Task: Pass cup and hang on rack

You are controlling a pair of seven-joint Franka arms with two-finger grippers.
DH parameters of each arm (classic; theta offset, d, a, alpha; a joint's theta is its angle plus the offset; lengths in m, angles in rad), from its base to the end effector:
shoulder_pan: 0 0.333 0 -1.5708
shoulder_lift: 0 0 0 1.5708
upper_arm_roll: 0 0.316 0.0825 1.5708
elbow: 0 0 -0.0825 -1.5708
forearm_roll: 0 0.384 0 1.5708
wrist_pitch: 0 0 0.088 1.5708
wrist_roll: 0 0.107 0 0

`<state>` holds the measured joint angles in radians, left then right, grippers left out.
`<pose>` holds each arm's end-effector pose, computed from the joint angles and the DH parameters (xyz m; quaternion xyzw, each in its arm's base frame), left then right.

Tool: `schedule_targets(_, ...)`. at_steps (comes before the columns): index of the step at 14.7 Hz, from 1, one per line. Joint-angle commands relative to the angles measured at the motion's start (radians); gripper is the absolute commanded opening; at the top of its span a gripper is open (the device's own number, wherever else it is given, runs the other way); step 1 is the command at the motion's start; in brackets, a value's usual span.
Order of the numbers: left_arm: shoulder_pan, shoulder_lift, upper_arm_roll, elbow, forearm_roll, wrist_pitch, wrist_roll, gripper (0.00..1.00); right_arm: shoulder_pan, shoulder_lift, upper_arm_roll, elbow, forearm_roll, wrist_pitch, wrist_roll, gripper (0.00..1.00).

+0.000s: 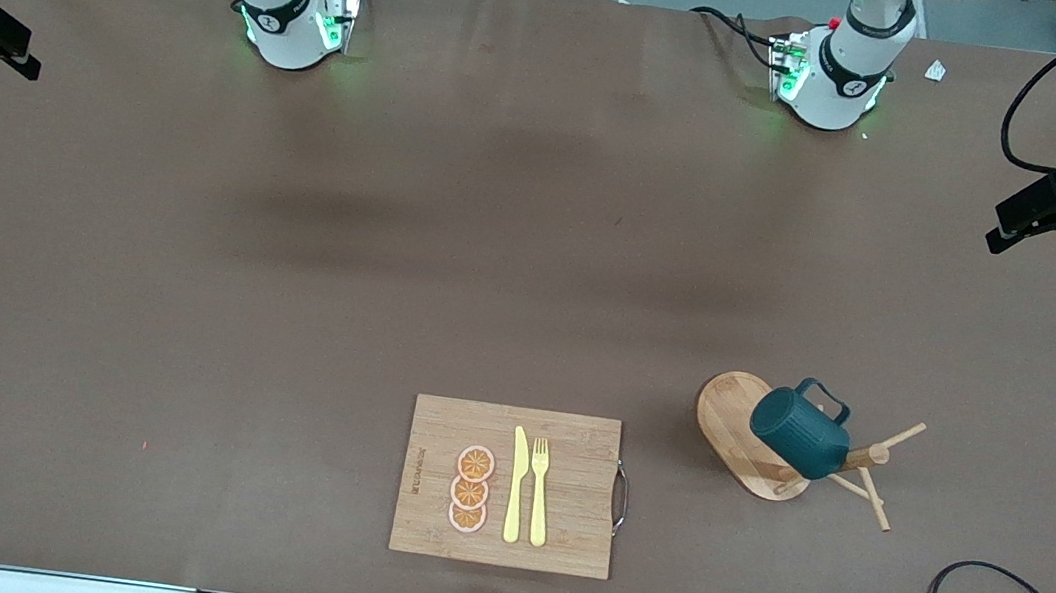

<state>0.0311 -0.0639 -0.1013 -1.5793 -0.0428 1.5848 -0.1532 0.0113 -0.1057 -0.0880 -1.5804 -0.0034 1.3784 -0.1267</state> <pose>0.5345 -0.0441 0.6565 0.9984 0.0410 0.0323 0.0219 0.4987 -0.0415 0.6597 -0.9985 -0.0252 0.0478 0.0078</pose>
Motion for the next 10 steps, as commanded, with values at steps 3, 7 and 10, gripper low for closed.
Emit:
schedule_targets(3, -0.016, -0.019, 0.011, -0.019, 0.024, 0.021, 0.072, 1.00, 0.004, -0.017, -0.003, -0.010, -0.004, -0.001, -0.004, 1.00)
schedule_targets(7, -0.017, -0.007, 0.008, -0.001, 0.024, 0.029, 0.061, 1.00, 0.004, -0.015, -0.004, -0.010, -0.003, 0.001, -0.004, 1.00)
schedule_targets(10, -0.017, 0.003, 0.011, 0.012, 0.021, 0.027, 0.066, 1.00, 0.006, -0.017, -0.004, -0.010, -0.003, 0.001, -0.004, 1.00)
